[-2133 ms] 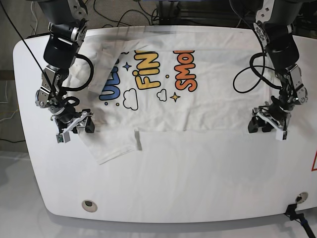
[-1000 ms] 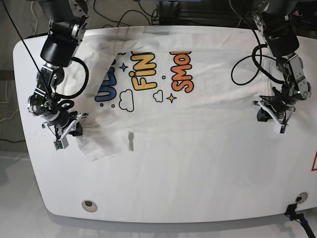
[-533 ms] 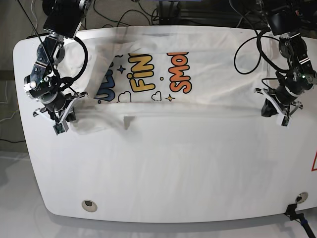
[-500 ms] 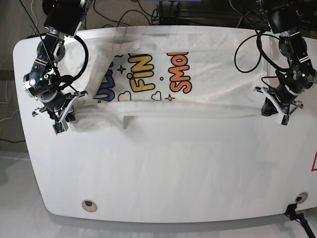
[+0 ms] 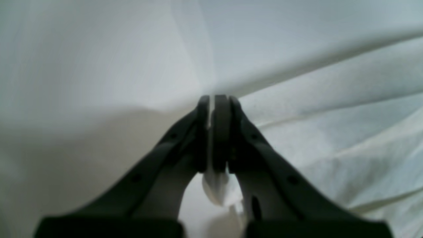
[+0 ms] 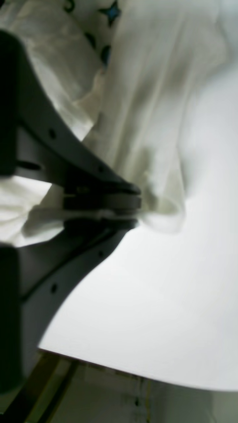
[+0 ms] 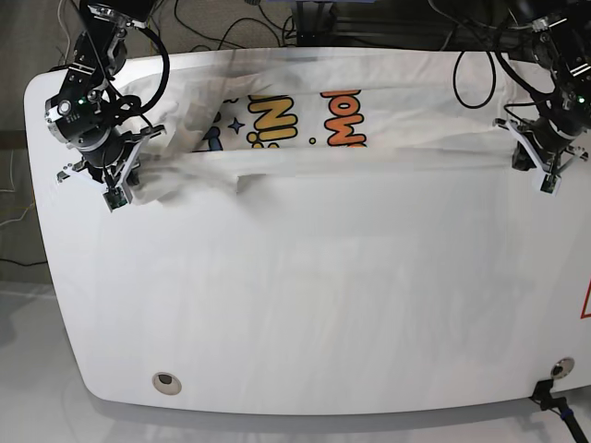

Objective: Fold the T-shirt properly
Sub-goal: 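Lift the pinched fabric and fold it toward the collar with both grippers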

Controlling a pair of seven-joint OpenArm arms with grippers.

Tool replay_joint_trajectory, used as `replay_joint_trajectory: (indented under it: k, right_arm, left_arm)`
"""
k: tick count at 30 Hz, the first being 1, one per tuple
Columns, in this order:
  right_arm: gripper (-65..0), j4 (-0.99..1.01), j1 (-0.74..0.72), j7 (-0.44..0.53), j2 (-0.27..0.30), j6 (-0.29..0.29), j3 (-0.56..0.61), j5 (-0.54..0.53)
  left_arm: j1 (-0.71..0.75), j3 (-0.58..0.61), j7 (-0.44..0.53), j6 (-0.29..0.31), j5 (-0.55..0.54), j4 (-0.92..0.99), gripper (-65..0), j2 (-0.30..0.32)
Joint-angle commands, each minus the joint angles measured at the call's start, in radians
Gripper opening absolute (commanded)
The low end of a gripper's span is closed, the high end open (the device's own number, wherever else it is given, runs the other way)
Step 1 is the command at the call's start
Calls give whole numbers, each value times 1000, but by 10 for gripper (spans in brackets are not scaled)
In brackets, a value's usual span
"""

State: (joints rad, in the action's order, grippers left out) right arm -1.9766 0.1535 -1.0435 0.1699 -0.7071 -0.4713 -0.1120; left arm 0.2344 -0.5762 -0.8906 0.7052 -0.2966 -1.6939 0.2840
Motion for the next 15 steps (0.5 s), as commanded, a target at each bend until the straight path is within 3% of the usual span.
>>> replay_joint_trajectory:
  k: [1,15]
  right_arm:
    - [-650,-28,7,12,16,9,-7,11]
    - [-650,-10,151,12,1,9,-1,10]
  left_arm:
    - [9,-17,9,-7,4,-21,-650,21]
    - [159,-23,8,-7,9,-19,-650,14]
